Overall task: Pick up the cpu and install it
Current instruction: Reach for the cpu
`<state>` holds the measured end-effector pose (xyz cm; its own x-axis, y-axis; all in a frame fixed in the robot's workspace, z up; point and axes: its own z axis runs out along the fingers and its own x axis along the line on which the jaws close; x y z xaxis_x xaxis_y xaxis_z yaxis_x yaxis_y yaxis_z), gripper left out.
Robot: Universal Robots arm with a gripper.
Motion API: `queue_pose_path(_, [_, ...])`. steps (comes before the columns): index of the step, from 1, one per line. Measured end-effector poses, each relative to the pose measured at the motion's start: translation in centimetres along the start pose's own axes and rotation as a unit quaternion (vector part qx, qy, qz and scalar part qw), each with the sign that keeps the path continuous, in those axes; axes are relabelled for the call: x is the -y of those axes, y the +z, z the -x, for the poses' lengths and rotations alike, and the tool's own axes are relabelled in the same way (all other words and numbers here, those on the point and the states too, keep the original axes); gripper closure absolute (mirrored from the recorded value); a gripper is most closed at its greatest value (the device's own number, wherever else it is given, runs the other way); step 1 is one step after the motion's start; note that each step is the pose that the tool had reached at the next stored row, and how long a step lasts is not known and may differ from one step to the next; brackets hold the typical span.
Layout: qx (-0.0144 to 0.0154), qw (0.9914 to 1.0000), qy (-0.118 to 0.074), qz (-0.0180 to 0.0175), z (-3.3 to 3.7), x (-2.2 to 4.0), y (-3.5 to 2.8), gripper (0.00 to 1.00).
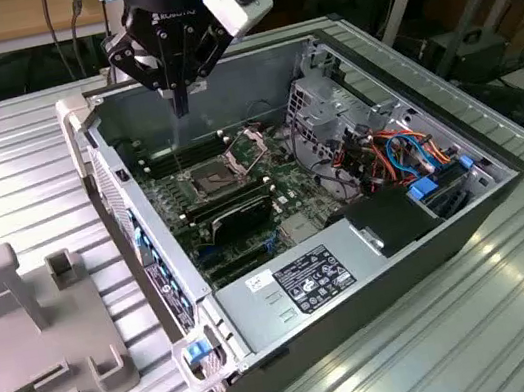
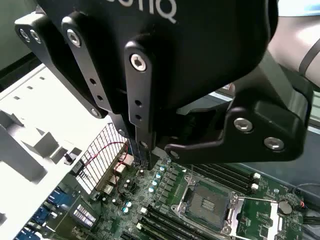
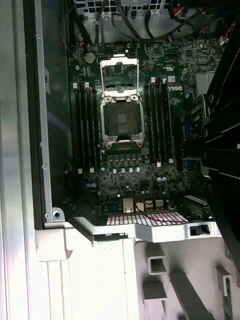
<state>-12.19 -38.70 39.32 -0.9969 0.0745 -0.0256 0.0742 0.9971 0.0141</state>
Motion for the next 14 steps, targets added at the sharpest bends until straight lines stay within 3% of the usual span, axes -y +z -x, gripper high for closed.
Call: queue_pose_path(14, [0.0000,1.00000,0.000,-0.0001,-0.38,0.03,-0.01,0.89])
